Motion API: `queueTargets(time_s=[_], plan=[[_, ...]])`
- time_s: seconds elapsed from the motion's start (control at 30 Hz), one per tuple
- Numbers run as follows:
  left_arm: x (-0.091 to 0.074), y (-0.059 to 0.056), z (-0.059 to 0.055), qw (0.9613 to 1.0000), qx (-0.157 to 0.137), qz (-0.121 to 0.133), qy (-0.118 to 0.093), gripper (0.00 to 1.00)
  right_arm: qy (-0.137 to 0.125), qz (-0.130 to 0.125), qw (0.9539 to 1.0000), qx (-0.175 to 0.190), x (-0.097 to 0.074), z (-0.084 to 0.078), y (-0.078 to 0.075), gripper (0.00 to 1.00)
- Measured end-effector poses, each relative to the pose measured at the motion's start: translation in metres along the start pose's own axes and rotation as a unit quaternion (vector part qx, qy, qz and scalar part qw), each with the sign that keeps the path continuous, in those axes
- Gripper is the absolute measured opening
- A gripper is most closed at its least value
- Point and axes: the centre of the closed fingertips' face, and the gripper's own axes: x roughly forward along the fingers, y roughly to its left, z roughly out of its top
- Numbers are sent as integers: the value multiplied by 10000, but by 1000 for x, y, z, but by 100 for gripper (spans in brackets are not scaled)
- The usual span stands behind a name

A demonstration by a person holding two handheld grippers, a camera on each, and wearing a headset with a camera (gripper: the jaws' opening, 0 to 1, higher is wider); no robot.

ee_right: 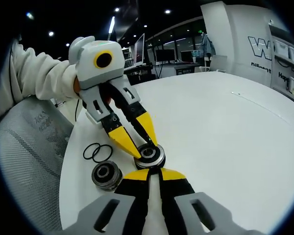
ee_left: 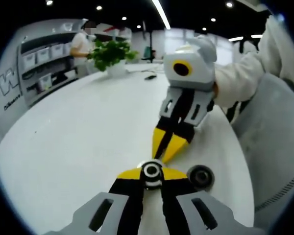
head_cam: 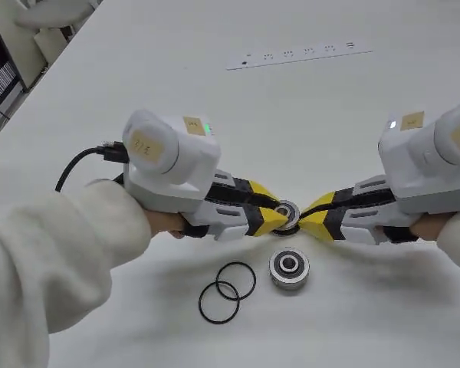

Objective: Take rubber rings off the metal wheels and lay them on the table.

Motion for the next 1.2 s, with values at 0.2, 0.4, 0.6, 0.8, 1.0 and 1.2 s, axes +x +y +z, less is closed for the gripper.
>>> queueTargets(time_s=[0.2, 0.4, 0.6, 0.8, 1.0, 1.2], plan=[[-1, -2, 0, 9999, 107, -28, 14, 14, 85, 408, 9985, 352, 1, -3, 16, 19], [-1, -3, 0, 10000, 90, -9, 21, 14, 15, 255, 9997, 17, 0, 0, 13, 17], [-2, -3, -1, 9999, 103, 17, -29, 14, 47, 250, 9996, -74, -7, 0, 12, 8], [-2, -3, -1, 9999, 103, 14, -74, 14, -65, 249, 9996, -64, -3, 3, 15, 20], [-2, -3, -1, 9999, 100, 11, -80, 14, -6, 206, 9995, -220, 0, 0, 12, 18], [-2, -3, -1, 9999, 73, 8, -84, 14, 25, 120, 9986, -524, -3, -3, 12, 11]])
